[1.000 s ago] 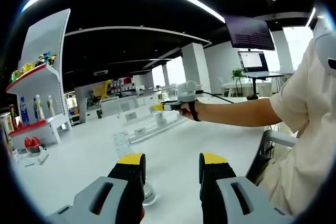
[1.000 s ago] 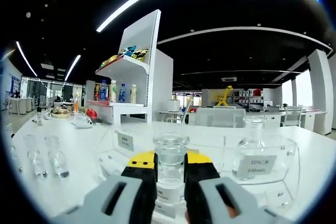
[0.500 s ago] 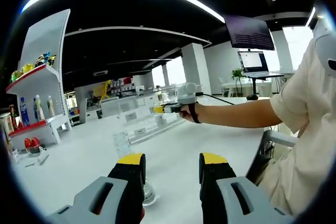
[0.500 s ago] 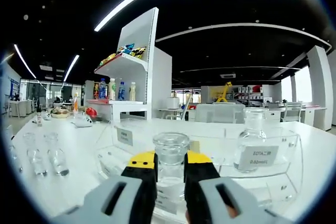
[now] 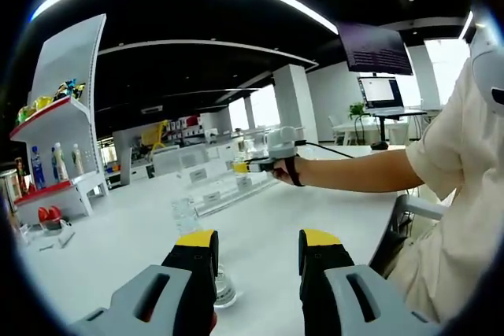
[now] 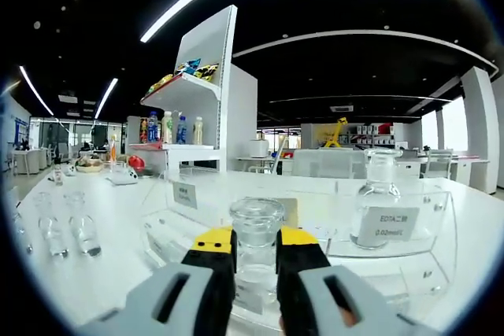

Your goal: Identify the label on the chemical reagent bottle, grasp the chemical reagent bottle, and place it in the designated position on the reagent rack

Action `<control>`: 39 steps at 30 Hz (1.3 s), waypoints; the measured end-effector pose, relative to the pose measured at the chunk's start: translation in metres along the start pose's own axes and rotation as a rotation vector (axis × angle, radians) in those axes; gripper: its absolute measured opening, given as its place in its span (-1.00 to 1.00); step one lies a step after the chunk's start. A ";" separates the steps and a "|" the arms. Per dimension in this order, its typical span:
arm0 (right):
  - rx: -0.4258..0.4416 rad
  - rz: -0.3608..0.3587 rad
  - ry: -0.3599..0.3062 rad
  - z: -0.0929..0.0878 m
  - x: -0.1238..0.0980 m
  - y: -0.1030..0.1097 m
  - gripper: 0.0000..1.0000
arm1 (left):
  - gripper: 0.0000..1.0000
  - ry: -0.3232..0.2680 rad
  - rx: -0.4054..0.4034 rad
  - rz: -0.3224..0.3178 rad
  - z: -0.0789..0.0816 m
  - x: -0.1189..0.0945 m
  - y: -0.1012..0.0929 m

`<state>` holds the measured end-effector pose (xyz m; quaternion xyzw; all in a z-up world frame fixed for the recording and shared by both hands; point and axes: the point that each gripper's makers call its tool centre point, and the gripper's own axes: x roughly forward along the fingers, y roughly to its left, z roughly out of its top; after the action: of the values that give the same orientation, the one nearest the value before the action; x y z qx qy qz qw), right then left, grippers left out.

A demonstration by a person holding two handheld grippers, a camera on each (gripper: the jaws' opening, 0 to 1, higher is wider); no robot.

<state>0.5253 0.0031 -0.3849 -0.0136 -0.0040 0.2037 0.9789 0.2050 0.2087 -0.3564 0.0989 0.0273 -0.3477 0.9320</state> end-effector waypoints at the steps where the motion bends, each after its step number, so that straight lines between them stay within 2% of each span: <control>1: 0.001 0.000 0.001 0.000 0.000 0.000 -0.63 | -0.16 0.000 -0.001 0.001 0.000 0.000 0.000; 15: -0.027 -0.002 0.041 -0.016 0.008 -0.006 -0.62 | -0.16 -0.004 0.002 0.007 0.001 -0.002 0.002; 39: -0.023 -0.002 0.063 -0.020 0.009 -0.005 -0.60 | -0.16 -0.017 0.008 0.018 0.006 -0.007 0.003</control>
<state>0.5354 0.0016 -0.4044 -0.0313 0.0245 0.2020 0.9786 0.2019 0.2141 -0.3494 0.1001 0.0173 -0.3403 0.9348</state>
